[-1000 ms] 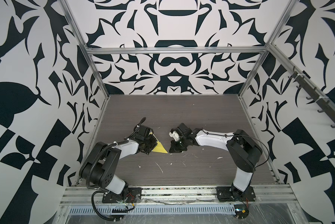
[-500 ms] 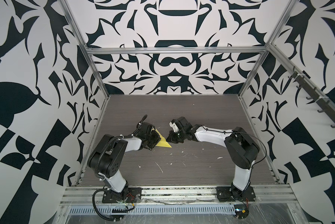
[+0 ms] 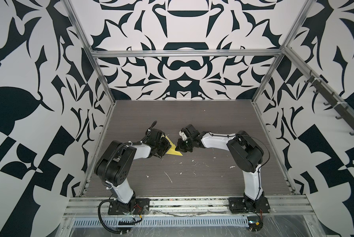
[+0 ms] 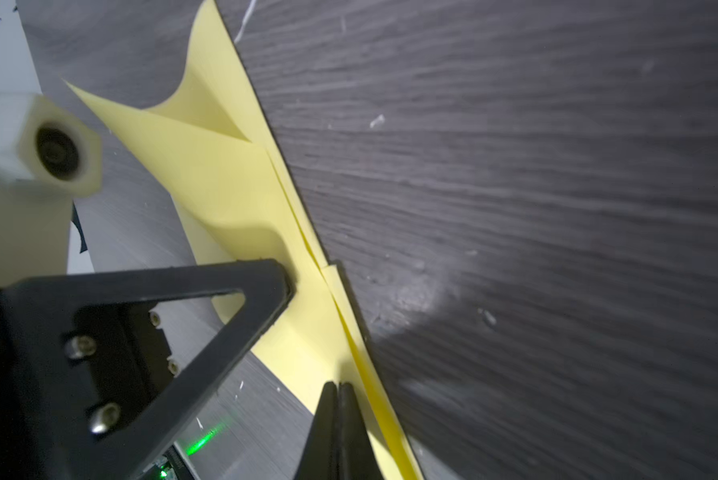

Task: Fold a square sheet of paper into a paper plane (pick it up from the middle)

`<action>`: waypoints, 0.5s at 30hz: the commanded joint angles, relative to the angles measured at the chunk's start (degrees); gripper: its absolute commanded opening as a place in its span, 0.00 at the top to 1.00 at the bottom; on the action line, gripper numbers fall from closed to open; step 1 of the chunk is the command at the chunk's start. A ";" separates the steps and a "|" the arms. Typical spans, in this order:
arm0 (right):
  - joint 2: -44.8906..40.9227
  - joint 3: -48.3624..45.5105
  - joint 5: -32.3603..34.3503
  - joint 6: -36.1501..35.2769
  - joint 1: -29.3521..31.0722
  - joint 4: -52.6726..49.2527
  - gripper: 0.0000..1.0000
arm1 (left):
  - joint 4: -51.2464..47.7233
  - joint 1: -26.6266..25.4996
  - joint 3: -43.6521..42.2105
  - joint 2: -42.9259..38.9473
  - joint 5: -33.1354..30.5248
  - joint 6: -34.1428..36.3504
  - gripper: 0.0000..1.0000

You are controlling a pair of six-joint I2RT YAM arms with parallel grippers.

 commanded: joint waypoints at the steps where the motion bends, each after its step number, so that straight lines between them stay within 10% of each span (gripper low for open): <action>1: -0.69 2.20 0.44 1.50 0.10 -0.77 1.00 | -1.39 -0.24 -0.72 0.91 -0.64 -0.50 0.97; 15: -2.84 -0.24 -1.83 1.84 0.26 -0.79 1.00 | -2.03 -0.26 -1.02 0.62 -1.12 -0.45 0.97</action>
